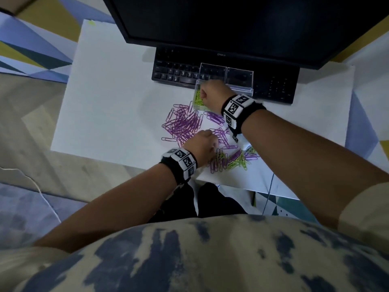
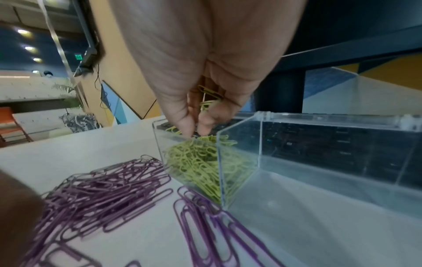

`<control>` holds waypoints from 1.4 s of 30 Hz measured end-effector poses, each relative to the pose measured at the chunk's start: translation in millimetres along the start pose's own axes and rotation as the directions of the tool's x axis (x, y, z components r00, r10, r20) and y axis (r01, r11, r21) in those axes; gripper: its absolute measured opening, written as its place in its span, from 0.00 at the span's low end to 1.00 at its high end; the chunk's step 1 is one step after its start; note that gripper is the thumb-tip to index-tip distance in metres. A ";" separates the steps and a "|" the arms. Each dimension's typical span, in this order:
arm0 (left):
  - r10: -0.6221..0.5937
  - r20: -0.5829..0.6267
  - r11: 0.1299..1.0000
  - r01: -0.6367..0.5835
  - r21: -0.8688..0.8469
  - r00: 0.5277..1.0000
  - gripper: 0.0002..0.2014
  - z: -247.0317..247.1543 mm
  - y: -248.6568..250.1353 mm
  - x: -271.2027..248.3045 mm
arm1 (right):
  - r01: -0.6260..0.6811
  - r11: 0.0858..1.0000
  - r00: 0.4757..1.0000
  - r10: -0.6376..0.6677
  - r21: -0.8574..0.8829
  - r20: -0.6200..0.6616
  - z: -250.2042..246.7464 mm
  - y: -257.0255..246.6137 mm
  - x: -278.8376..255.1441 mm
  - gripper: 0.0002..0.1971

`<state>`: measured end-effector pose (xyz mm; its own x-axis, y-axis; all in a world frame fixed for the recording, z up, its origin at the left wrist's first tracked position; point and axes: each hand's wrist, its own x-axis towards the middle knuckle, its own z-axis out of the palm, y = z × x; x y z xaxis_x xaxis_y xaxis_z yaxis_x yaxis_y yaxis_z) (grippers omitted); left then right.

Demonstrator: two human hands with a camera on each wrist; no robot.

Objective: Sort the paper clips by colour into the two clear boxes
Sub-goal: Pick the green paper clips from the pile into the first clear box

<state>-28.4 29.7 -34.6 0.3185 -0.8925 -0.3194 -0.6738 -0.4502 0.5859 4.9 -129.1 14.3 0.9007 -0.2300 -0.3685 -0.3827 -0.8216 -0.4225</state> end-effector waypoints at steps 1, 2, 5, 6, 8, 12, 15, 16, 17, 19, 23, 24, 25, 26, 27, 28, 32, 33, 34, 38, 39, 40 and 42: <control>-0.010 0.030 1.000 0.011 -0.022 0.999 0.07 2.4 -0.6 1.0 | 0.008 1.000 1.000 -0.008 -0.019 0.005 2.6 1.1 1.5 0.10; -0.023 0.057 0.999 0.025 -0.034 0.998 0.07 4.0 -1.7 2.6 | 0.015 1.000 1.000 -0.015 -0.020 0.012 4.5 2.6 1.5 0.11; -0.016 0.110 1.000 0.017 -0.005 0.994 0.10 5.2 -4.1 7.1 | 0.035 0.998 0.999 -0.035 0.046 0.000 5.5 7.0 -6.0 0.15; 0.013 0.118 1.000 -0.014 0.011 0.993 0.10 5.5 -3.7 8.0 | 0.044 0.996 0.999 -0.042 0.083 -0.027 4.6 8.7 -11.3 0.15; 0.072 0.127 0.997 -0.075 0.019 0.989 0.09 5.9 -2.7 9.4 | 0.043 0.983 0.994 -0.024 0.176 -0.108 3.2 12.8 -25.2 0.15; 0.093 0.102 0.995 -0.097 0.032 0.990 0.09 10.4 1.7 4.0 | -0.026 0.948 0.974 0.097 0.318 -0.207 14.7 23.7 -68.5 0.09; 0.017 0.166 0.995 -0.033 0.090 0.986 0.12 12.8 4.1 1.5 | -0.151 0.926 0.971 0.205 0.346 -0.124 41.2 32.3 -107.1 0.06; 0.007 0.176 0.995 -0.025 0.100 0.984 0.12 13.3 3.9 1.5 | -0.204 0.924 0.969 0.238 0.324 -0.069 52.2 34.1 -117.4 0.06; 0.005 0.175 0.995 -0.023 0.099 0.984 0.11 12.3 4.0 1.8 | -0.252 0.919 0.963 0.269 0.303 -0.016 62.8 35.4 -126.1 0.05; 0.011 0.154 0.996 -0.025 0.088 0.988 0.09 9.9 3.1 2.5 | -0.310 0.905 0.950 0.309 0.292 0.049 80.1 35.5 -138.8 0.04; 0.014 0.123 0.999 -0.021 0.051 0.992 0.07 2.8 0.3 6.4 | -0.333 0.884 0.939 0.342 0.329 0.032 95.8 39.8 -147.2 0.04; -0.012 0.104 1.000 0.012 0.007 0.995 0.06 0.2 0.4 6.8 | -0.343 0.874 0.933 0.360 0.344 0.016 95.7 42.7 -146.8 0.04; -0.051 0.076 0.997 0.055 -0.056 0.996 0.05 -2.5 0.4 6.6 | -0.358 0.859 0.923 0.384 0.366 0.001 95.5 45.8 -147.0 0.05; -0.100 0.046 0.986 0.105 -0.133 0.994 0.04 -5.2 -0.5 6.3 | -0.375 0.838 0.911 0.412 0.396 -0.010 94.1 48.8 -147.3 0.05; -0.148 0.016 0.963 0.148 -0.225 0.989 0.03 -8.6 -1.7 6.0 | -0.389 0.816 0.899 0.438 0.429 -0.018 92.4 51.2 -148.0 0.05; -0.193 -0.002 0.932 0.183 -0.313 0.981 0.03 -11.6 -3.2 5.5 | -0.398 0.799 0.888 0.459 0.451 -0.029 90.4 52.8 -148.5 0.05; -0.352 -0.002 0.767 0.287 -0.574 0.936 0.04 -23.6 -11.8 6.8 | -0.421 0.806 0.867 0.493 0.415 -0.077 87.9 51.8 -146.5 0.07; -0.390 0.026 0.691 0.311 -0.652 0.921 0.05 -26.3 -12.2 6.7 | -0.426 0.812 0.867 0.493 0.400 -0.077 88.8 49.7 -145.0 0.08; -0.410 0.059 0.630 0.329 -0.703 0.910 0.06 -28.5 -12.4 6.1 | -0.432 0.816 0.867 0.493 0.383 -0.073 90.3 47.3 -143.2 0.10; -0.417 0.114 0.585 0.362 -0.726 0.902 0.12 -36.1 -9.8 1.1 | -0.473 0.820 0.853 0.518 0.321 -0.067 93.0 35.7 -135.4 0.11; -0.418 0.135 0.575 0.377 -0.726 0.898 0.11 -35.9 -8.5 -0.1 | -0.481 0.810 0.847 0.529 0.335 -0.063 92.6 34.5 -133.6 0.11; -0.415 0.148 0.603 0.393 -0.694 0.898 0.10 -34.4 -7.6 -1.0 | -0.481 0.803 0.844 0.532 0.351 -0.061 92.1 34.3 -132.2 0.11; -0.383 0.147 0.759 0.402 -0.513 0.912 0.06 -29.0 -7.2 -3.0 | -0.481 0.787 0.842 0.537 0.385 -0.045 90.3 36.2 -131.2 0.11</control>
<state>-5.1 34.7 -16.3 0.4509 -0.6370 -0.6253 -0.0414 -0.7147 0.6982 -145.7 -81.6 -27.4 0.5624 -0.6588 -0.4998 -0.8141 -0.3353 -0.4742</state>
